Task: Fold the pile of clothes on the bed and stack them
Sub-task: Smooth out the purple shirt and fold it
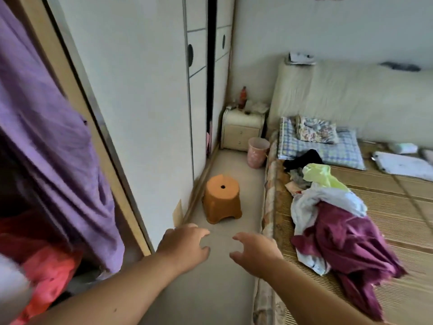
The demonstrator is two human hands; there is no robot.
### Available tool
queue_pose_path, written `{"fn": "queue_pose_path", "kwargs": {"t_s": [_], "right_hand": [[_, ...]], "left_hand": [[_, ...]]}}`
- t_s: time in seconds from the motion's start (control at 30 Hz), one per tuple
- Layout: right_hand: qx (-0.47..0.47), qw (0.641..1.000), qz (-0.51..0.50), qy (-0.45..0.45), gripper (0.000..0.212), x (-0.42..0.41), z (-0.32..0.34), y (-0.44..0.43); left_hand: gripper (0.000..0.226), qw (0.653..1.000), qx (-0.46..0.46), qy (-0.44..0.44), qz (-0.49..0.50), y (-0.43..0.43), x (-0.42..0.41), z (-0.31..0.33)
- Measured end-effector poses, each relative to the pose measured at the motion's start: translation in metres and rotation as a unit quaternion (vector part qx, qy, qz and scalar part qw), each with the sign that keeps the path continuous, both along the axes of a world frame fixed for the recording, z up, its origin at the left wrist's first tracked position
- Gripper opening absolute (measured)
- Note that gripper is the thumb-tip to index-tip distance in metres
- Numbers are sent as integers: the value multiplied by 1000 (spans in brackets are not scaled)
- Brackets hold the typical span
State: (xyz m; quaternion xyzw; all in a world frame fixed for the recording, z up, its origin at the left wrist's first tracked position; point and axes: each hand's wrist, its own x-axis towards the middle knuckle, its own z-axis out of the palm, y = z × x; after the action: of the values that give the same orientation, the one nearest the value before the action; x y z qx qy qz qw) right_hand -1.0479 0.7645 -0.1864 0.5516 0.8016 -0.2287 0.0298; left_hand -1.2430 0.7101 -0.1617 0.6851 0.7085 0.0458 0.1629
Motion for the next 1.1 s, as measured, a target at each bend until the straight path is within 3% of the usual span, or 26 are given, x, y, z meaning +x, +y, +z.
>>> {"fn": "queue_pose_path", "kwargs": {"t_s": [0.33, 0.6, 0.97, 1.1], "right_hand": [[-20, 988, -156, -15, 47, 39, -4, 111], [-16, 944, -330, 21, 43, 67, -1, 178], [-12, 887, -461, 3, 35, 172, -34, 233], [-27, 878, -477, 1, 48, 215, -37, 266]], "left_hand": [[54, 982, -2, 10, -186, 193, 38, -21], [50, 949, -18, 35, -312, 323, 70, -18], [54, 886, -63, 34, -459, 426, 206, -40], [51, 872, -72, 47, -481, 463, 262, -41]]}}
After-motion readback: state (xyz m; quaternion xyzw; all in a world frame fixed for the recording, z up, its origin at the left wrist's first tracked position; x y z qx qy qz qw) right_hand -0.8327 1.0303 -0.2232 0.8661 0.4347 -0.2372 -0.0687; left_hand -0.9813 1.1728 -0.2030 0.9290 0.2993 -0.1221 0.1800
